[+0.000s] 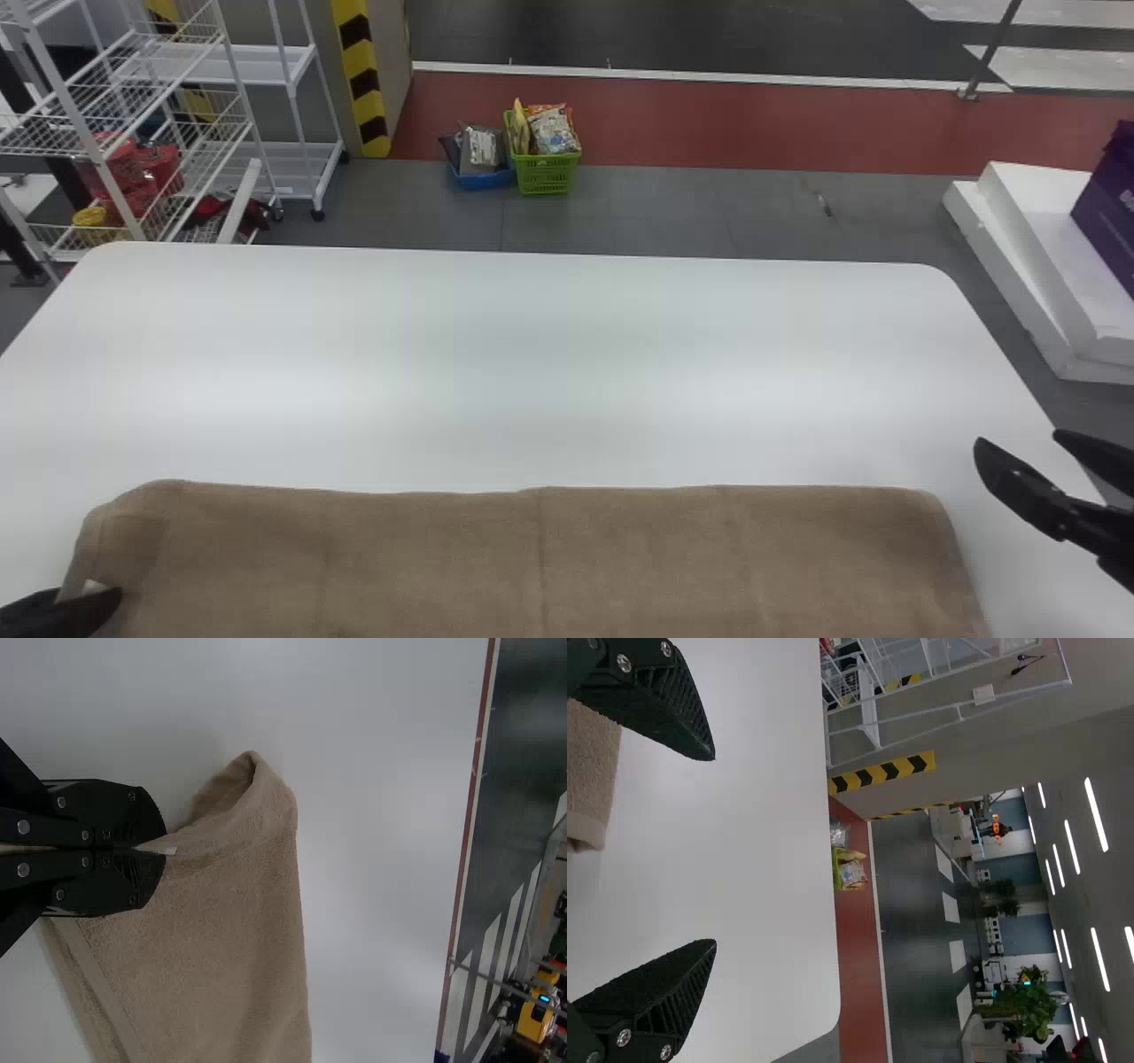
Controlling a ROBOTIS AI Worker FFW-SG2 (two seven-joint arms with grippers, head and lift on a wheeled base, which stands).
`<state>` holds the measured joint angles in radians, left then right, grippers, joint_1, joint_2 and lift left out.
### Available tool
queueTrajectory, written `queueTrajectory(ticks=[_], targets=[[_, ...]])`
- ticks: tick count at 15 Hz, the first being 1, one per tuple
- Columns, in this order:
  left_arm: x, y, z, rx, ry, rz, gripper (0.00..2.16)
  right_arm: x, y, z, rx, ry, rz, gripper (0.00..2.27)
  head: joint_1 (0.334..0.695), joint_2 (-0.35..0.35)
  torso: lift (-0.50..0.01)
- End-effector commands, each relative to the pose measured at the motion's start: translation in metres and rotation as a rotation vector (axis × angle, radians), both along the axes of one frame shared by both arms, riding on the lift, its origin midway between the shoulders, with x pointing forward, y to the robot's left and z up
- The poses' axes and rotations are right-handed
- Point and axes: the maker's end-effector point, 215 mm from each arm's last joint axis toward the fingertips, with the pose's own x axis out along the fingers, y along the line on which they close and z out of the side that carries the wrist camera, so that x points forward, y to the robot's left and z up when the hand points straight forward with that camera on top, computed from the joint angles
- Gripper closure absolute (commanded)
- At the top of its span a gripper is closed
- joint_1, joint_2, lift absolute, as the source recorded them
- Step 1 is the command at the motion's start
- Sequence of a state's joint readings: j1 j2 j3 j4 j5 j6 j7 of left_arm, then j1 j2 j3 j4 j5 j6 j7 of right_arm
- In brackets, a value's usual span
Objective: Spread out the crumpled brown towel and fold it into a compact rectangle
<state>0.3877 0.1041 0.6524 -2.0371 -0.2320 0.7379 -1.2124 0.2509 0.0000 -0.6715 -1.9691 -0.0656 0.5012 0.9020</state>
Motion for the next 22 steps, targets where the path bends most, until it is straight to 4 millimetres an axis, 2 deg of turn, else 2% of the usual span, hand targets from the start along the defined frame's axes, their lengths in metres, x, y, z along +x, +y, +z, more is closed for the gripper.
queueTrajectory(ticks=[1,3,4,5,7,9,11,13,14,17,20,22], targets=[[0.002,0.025,0.009,0.03,-0.01,0.028,1.43,-0.001,0.001,0.001,0.002,-0.008,0.002,0.06,0.695,-0.007,-0.127],[0.004,0.032,0.021,0.029,-0.031,0.037,1.43,-0.002,0.002,0.001,0.008,-0.011,0.004,0.06,0.695,0.019,-0.127],[0.005,0.028,0.029,0.017,-0.044,0.037,1.43,-0.002,0.002,0.001,0.009,-0.012,0.004,0.06,0.695,0.03,-0.127],[0.006,0.016,0.042,-0.016,-0.064,0.033,1.43,-0.002,0.002,0.002,0.003,-0.018,0.005,0.06,0.695,0.042,-0.127],[0.005,-0.016,0.062,-0.082,-0.093,0.033,1.43,-0.003,0.002,0.001,0.006,-0.017,0.006,0.06,0.695,0.03,-0.127],[0.003,-0.065,0.076,-0.148,-0.098,0.001,1.43,-0.005,0.002,0.002,-0.001,-0.023,0.007,0.06,0.695,0.004,-0.127],[-0.003,-0.1,0.087,-0.178,-0.078,-0.047,1.43,-0.008,0.002,0.001,-0.008,-0.022,0.009,0.06,0.695,-0.072,-0.127],[-0.016,-0.135,0.083,-0.207,-0.026,-0.085,1.43,-0.011,0.0,-0.001,-0.011,-0.018,0.006,0.06,0.695,-0.118,-0.127],[-0.022,-0.15,0.079,-0.221,0.006,-0.094,1.43,-0.011,0.0,0.0,-0.01,-0.021,0.007,0.06,0.695,-0.168,-0.127],[-0.03,-0.185,0.083,-0.232,0.023,-0.141,1.43,-0.012,0.0,0.002,0.001,-0.028,0.008,0.06,0.695,-0.238,-0.127],[-0.027,-0.223,0.075,-0.227,0.045,-0.155,1.43,-0.014,-0.002,0.004,0.0,-0.031,0.01,0.06,0.695,-0.286,-0.127],[-0.02,-0.238,0.067,-0.195,0.047,-0.146,1.43,-0.019,-0.005,0.003,0.001,-0.029,0.005,0.06,0.695,-0.328,-0.127]])
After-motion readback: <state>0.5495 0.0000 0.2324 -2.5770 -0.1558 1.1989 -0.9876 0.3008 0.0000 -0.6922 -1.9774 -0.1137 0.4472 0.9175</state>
